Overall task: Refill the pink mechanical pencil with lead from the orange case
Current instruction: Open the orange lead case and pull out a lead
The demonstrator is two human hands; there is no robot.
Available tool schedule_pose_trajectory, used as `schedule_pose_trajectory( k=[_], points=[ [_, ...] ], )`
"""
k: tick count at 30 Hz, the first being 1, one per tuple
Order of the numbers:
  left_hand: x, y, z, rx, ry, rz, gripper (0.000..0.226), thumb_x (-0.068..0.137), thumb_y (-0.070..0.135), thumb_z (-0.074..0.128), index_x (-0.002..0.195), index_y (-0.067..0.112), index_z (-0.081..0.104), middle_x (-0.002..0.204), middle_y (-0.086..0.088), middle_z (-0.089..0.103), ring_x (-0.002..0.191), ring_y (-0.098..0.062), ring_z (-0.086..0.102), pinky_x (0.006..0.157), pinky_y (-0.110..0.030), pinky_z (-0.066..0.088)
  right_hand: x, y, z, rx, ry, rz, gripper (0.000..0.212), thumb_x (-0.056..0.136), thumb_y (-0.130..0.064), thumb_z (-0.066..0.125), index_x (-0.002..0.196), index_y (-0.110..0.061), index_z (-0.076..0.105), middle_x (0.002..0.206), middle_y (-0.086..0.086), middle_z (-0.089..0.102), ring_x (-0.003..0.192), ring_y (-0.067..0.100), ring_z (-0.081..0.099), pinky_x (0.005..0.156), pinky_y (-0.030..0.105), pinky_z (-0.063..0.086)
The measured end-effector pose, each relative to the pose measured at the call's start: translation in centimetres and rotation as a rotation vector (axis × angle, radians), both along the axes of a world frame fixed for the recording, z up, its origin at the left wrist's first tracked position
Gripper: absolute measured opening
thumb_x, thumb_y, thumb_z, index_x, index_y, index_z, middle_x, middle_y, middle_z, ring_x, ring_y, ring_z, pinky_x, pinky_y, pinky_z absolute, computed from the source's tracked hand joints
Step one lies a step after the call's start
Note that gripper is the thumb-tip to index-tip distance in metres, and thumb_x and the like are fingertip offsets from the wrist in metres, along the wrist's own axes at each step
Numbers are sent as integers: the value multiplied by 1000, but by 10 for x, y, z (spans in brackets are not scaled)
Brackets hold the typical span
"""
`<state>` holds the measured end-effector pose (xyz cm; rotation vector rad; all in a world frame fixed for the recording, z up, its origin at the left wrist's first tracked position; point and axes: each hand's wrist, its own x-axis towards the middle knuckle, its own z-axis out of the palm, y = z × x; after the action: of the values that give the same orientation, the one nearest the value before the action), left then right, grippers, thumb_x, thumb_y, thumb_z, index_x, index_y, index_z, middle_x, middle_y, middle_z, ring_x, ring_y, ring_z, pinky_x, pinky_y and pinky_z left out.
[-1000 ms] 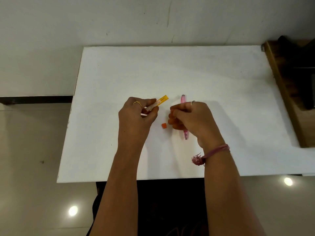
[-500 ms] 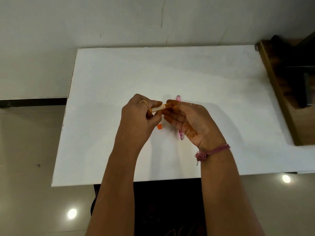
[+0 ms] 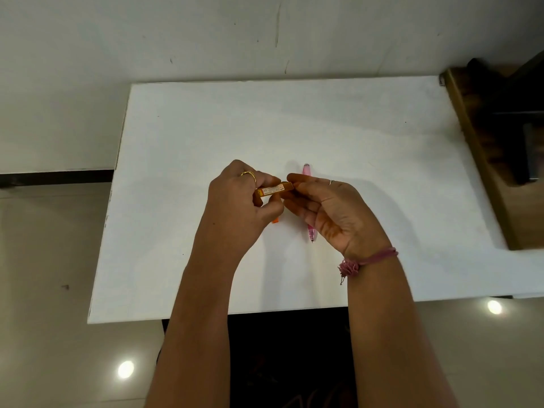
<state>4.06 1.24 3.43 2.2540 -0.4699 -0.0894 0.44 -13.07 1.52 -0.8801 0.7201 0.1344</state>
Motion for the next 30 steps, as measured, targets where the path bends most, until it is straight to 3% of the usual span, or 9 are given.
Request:
schedule_pose_trajectory(
  k=[3, 18, 24, 30],
  points=[
    [1, 1, 3, 3, -19, 4, 22, 72, 8, 72, 93, 13, 74, 85, 2, 54, 55, -3, 51, 58, -2, 38, 1, 1, 0, 19, -4, -4, 15, 90, 5, 54, 90, 1, 69, 76, 12, 75, 72, 21, 74, 64, 26, 60],
    [4, 9, 6, 3, -66, -8, 23, 74, 6, 70, 96, 14, 74, 86, 4, 52, 63, -2, 52, 63, -11, 42, 2, 4, 0, 10, -45, -41, 17, 92, 3, 52, 91, 2, 68, 75, 11, 75, 72, 20, 74, 65, 26, 60],
    [3, 7, 8, 22, -47, -10, 23, 74, 5, 69, 95, 12, 73, 87, 2, 52, 58, 0, 51, 62, -3, 39, 2, 6, 0, 34, -17, -12, 16, 92, 0, 53, 95, 5, 67, 82, 17, 74, 72, 22, 74, 65, 27, 60],
    [3, 7, 9, 50, 4, 19, 21, 71, 7, 71, 91, 12, 74, 86, -3, 57, 56, -2, 50, 59, -4, 37, 2, 7, 0, 22, 8, 13, 15, 92, 2, 53, 97, 6, 66, 84, 18, 72, 70, 21, 73, 68, 27, 61]
  ],
)
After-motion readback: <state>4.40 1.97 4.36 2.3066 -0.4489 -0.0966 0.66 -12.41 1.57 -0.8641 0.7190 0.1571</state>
